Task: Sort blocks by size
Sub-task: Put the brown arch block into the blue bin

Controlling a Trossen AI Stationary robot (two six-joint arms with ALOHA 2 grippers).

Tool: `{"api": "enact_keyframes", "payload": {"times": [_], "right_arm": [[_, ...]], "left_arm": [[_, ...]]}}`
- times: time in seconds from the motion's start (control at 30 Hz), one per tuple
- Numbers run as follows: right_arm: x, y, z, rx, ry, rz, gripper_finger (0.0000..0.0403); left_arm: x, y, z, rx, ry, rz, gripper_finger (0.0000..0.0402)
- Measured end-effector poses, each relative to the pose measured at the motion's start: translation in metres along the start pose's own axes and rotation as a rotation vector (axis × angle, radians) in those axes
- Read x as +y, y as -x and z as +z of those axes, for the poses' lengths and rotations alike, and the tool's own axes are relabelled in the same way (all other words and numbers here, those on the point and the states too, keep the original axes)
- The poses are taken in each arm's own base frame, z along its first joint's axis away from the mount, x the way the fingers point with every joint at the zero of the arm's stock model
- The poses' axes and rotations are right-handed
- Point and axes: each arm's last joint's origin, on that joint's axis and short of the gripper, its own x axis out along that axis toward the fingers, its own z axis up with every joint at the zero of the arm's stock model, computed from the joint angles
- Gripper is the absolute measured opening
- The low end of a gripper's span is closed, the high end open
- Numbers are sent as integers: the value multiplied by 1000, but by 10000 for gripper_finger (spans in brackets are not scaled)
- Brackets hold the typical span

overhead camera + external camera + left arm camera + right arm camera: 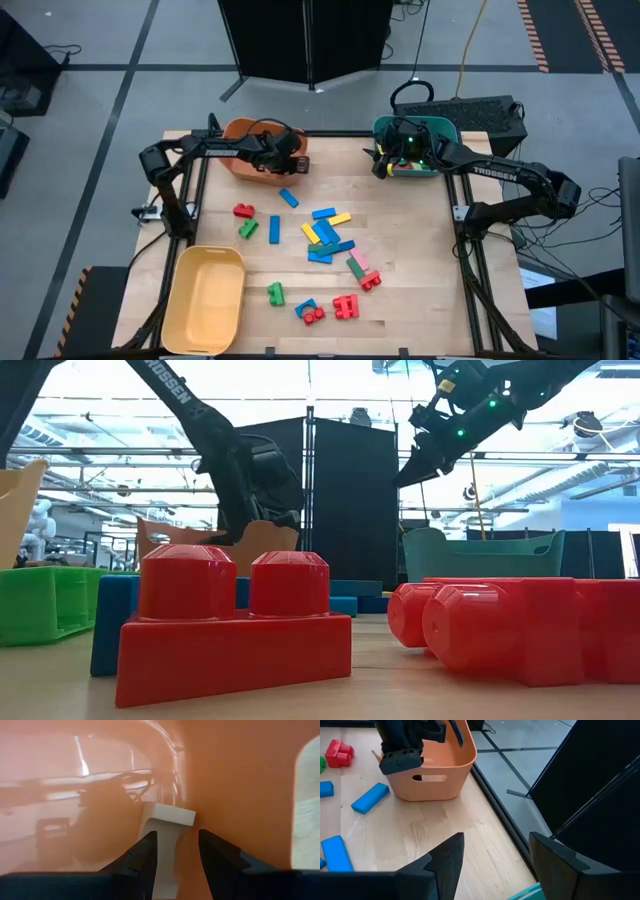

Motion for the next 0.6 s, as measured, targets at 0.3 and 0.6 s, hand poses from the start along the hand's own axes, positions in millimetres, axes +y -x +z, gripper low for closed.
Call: {"api": "enact_keyframes", "payload": {"times": [0.3,0.6], "right_arm": [[0,0,0,0,-7,0,210],[0,0,0,0,-10,0,210]], "left_arm": [[23,6,13,-34,51,140,140],[43,19,27,-105,90,229,140]]}}
